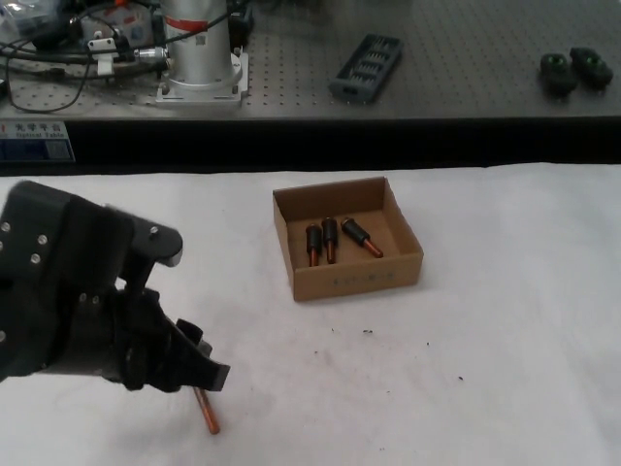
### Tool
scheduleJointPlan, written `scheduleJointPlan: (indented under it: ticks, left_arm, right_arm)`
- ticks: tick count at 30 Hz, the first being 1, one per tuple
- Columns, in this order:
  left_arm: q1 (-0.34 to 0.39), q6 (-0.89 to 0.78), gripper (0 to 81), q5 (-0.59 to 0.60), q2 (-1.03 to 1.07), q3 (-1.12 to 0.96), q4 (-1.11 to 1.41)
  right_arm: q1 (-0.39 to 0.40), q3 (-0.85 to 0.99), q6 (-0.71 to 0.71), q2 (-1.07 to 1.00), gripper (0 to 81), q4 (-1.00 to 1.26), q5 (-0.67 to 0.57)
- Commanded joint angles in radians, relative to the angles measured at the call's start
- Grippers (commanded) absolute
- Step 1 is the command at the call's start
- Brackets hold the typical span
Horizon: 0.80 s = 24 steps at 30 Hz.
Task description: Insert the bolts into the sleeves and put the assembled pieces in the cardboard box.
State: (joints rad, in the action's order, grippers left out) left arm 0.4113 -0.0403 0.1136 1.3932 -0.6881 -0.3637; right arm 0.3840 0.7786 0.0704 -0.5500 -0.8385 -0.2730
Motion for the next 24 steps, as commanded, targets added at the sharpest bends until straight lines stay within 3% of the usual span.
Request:
scheduleJointPlan:
  ticks: [1, 8, 15, 19, 24]
  left_arm:
    - [-0.013, -0.055, 35.6, 0.003, 0.02, -0.003, -0.001]
    - [-0.047, -0.148, 35.6, 0.017, 0.106, -0.003, 0.038]
    - [-0.047, -0.259, 35.6, 0.223, 0.152, -0.003, 0.077]
    - [-0.047, -0.261, 35.6, 0.142, 0.158, -0.003, 0.09]
    - [-0.047, -0.261, 35.6, 0.142, 0.223, -0.003, 0.099]
  right_arm:
    - [0.002, 0.002, 0.004, 0.024, 6.4, 0.015, -0.015]
    - [0.002, 0.002, 0.015, 0.069, 6.4, 0.014, -0.015]
    - [0.002, -0.011, 0.02, 0.071, 6.4, 0.03, -0.013]
    - [0.002, -0.039, 0.023, 0.071, 6.4, 0.04, -0.013]
    - [0.002, -0.045, 0.022, 0.071, 6.4, 0.046, -0.016]
